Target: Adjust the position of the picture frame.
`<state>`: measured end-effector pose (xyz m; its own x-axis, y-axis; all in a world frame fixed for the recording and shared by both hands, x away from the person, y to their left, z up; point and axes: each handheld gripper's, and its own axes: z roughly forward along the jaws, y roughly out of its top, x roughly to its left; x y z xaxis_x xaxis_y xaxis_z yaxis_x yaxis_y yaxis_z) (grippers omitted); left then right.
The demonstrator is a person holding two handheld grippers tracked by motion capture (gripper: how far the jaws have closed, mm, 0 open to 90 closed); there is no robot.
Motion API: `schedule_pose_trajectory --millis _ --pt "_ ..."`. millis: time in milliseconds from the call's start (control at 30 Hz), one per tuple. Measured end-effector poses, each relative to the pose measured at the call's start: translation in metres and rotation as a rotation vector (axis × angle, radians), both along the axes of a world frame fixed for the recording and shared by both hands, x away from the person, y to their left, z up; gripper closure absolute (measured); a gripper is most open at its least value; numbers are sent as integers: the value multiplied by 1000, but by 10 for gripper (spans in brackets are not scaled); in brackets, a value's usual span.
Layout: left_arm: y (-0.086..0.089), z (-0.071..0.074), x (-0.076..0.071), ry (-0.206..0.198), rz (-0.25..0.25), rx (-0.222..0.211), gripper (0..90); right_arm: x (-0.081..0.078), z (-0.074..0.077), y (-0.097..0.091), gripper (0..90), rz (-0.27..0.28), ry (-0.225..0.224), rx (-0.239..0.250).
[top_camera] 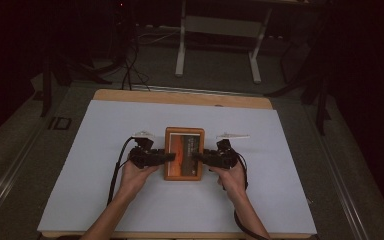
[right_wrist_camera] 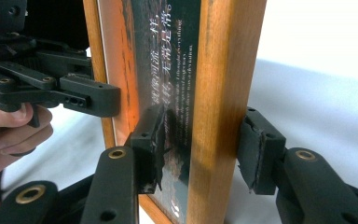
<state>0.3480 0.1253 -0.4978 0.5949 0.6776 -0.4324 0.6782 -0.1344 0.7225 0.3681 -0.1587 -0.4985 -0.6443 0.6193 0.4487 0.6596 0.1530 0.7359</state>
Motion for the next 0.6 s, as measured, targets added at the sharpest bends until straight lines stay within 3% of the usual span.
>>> schedule_pose_trajectory --millis 100,367,500,600 --pt "4 -3 -3 47 6 -14 581 -3 0 4 550 9 36 -6" --pt "1 -18 11 62 18 -15 528 5 -10 8 538 -53 115 -6" --pt "-4 -22 17 61 30 22 486 12 -19 6 517 -73 152 7" --pt "-6 -28 21 79 53 51 489 15 -25 6 482 -103 173 -27"
